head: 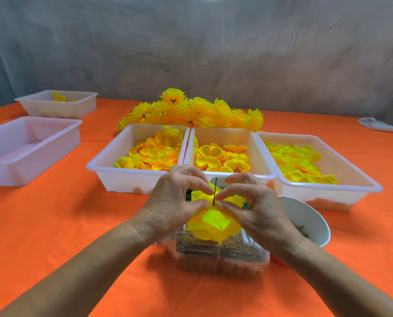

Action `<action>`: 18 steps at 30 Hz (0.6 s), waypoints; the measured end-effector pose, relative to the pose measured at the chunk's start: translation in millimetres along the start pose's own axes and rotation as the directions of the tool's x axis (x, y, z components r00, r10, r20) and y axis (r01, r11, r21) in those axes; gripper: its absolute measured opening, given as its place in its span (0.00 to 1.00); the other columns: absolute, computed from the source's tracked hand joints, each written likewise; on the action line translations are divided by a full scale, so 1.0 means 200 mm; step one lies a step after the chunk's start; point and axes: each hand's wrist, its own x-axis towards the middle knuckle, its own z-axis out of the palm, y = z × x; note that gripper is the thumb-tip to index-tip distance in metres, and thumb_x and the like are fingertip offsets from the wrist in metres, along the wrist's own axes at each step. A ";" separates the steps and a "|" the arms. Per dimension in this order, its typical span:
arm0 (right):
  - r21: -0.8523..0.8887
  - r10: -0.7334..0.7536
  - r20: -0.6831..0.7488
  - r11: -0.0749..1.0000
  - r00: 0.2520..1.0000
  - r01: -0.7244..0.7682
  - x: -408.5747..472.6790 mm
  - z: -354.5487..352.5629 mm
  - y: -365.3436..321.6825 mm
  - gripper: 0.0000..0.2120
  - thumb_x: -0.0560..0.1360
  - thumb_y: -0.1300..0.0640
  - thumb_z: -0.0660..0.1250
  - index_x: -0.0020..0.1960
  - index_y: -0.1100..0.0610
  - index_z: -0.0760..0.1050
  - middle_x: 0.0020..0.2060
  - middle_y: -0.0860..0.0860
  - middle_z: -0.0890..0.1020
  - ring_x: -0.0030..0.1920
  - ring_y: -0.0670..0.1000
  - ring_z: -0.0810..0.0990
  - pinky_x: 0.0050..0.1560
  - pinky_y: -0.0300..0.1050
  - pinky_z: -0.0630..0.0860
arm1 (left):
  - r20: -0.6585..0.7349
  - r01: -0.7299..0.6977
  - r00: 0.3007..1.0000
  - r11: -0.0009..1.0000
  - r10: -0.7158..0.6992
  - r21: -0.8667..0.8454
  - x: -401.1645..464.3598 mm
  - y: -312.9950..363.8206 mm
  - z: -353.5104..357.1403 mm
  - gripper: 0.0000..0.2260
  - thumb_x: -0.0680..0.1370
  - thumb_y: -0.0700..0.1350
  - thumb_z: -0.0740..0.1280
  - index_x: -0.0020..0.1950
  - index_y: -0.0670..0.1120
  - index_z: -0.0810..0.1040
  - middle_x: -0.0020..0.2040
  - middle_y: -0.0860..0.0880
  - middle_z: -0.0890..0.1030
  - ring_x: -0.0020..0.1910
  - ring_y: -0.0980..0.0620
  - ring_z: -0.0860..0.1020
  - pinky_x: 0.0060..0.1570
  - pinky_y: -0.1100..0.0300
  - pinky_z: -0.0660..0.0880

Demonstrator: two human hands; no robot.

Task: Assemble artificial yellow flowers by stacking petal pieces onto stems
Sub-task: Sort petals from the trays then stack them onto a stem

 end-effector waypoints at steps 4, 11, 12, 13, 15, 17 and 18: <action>0.044 0.080 0.044 0.996 0.996 -0.082 -0.03 0.01 0.02 0.05 0.70 0.55 0.74 0.44 0.46 0.83 0.53 0.47 0.80 0.59 0.47 0.75 0.57 0.48 0.74 | -0.013 -0.014 1.000 0.999 0.013 -0.042 -0.03 -0.01 0.04 0.04 0.69 0.40 0.75 0.42 0.48 0.86 0.43 0.59 0.82 0.50 0.57 0.77 0.52 0.68 0.71; 0.106 0.134 0.033 0.985 0.990 -0.137 -0.07 0.02 0.04 0.06 0.70 0.53 0.73 0.45 0.44 0.83 0.57 0.44 0.79 0.62 0.42 0.72 0.55 0.41 0.76 | -0.072 0.015 0.997 0.982 -0.029 -0.187 -0.06 -0.04 0.08 0.09 0.64 0.57 0.74 0.37 0.52 0.84 0.39 0.58 0.82 0.45 0.58 0.78 0.51 0.58 0.74; 0.113 0.131 0.024 0.985 0.991 -0.133 -0.07 0.02 0.03 0.06 0.69 0.54 0.74 0.44 0.43 0.83 0.57 0.43 0.79 0.61 0.40 0.71 0.54 0.38 0.75 | -0.079 0.009 0.997 0.979 -0.025 -0.202 -0.06 -0.05 0.09 0.09 0.64 0.55 0.76 0.38 0.53 0.84 0.39 0.57 0.82 0.45 0.59 0.78 0.51 0.58 0.74; 0.116 0.127 0.017 0.985 0.992 -0.128 -0.07 0.02 0.03 0.06 0.69 0.54 0.74 0.43 0.43 0.83 0.57 0.43 0.79 0.61 0.40 0.71 0.53 0.36 0.75 | -0.088 0.005 0.996 0.976 -0.025 -0.218 -0.06 -0.06 0.10 0.08 0.64 0.53 0.77 0.38 0.53 0.84 0.40 0.57 0.82 0.45 0.59 0.79 0.51 0.59 0.74; 0.104 0.125 0.004 0.987 0.992 -0.125 -0.07 0.04 0.04 0.06 0.69 0.55 0.74 0.44 0.45 0.84 0.58 0.44 0.79 0.62 0.40 0.70 0.53 0.32 0.73 | -0.107 0.006 0.994 0.963 -0.037 -0.270 -0.07 -0.08 0.12 0.07 0.64 0.51 0.76 0.38 0.52 0.83 0.41 0.55 0.82 0.46 0.58 0.79 0.51 0.62 0.74; 0.101 0.130 -0.001 0.986 0.991 -0.129 -0.07 0.05 0.04 0.06 0.70 0.56 0.74 0.46 0.48 0.84 0.58 0.45 0.79 0.63 0.41 0.70 0.54 0.30 0.71 | -0.133 -0.008 0.991 0.951 -0.035 -0.308 -0.08 -0.09 0.13 0.06 0.64 0.49 0.76 0.39 0.53 0.82 0.41 0.54 0.82 0.45 0.59 0.79 0.49 0.67 0.73; 0.102 0.130 -0.007 0.986 0.991 -0.129 -0.07 0.05 0.04 0.06 0.70 0.56 0.74 0.47 0.49 0.84 0.58 0.46 0.79 0.63 0.42 0.70 0.56 0.30 0.70 | -0.141 -0.017 0.990 0.952 -0.028 -0.305 -0.09 -0.09 0.14 0.06 0.65 0.48 0.76 0.39 0.54 0.82 0.40 0.54 0.82 0.44 0.59 0.79 0.48 0.68 0.73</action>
